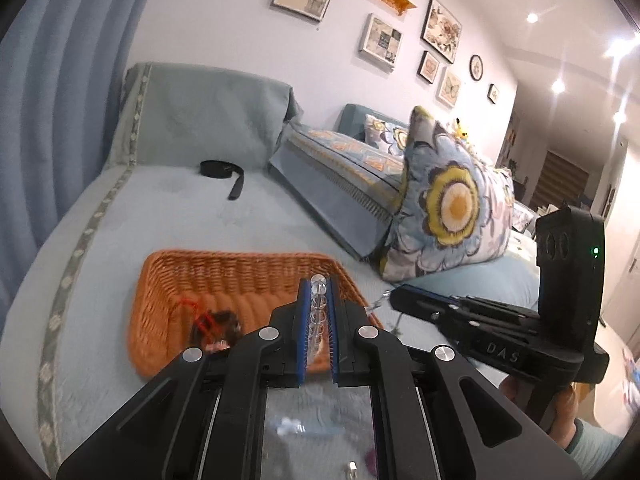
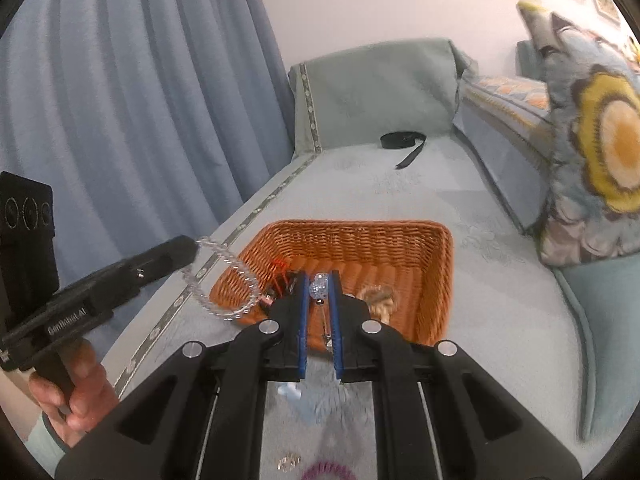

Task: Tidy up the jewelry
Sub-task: 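Carry both items into the wicker basket and open both tools, then move both tools back and grasp the purple coil bracelet with the right tool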

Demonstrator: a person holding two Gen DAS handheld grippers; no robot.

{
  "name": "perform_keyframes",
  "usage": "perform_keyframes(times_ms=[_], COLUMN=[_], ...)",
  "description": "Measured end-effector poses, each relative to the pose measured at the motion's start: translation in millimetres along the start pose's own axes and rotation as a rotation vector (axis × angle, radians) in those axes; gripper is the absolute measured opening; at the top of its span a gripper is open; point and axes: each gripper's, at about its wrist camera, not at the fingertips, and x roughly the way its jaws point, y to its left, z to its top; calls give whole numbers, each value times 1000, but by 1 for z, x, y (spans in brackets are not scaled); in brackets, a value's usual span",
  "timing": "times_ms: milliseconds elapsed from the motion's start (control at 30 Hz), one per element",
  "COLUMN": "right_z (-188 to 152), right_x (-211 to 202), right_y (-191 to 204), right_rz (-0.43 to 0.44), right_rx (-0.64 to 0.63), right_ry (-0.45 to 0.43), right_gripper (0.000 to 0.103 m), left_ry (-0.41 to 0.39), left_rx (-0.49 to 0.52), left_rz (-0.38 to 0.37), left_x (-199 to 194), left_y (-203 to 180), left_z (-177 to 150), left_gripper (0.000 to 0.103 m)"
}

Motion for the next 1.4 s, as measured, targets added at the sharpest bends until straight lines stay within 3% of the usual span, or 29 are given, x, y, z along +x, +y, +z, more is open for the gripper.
perform_keyframes(times_ms=[300,567,600,667,733,933,1133,1400], right_z=[15,1,1,0,1,3,-15,-74], right_x=[79,112,113,114,109,69,14,-32], right_y=[-32,-54,-55,-56,-57,-49,-19,6], right_rz=[-76,-127,-122,-112,-102,-72,-113,-181], right_rx=[68,108,111,119,135,142,54,8], right_ry=[124,196,198,207,201,133,86,117], right_gripper=[8,8,10,21,53,54,54,54], left_ry=[94,131,129,125,110,49,9,57], left_rx=[-47,-71,-73,-74,-59,-46,-46,-60], left_rz=[35,24,20,10,19,0,4,73], left_x=[73,91,89,85,77,31,-22,-73], left_y=[31,42,42,42,39,32,24,17], left_z=[-7,-21,-21,-21,-20,-18,-27,-83], left_gripper=[6,7,10,26,44,47,51,51])
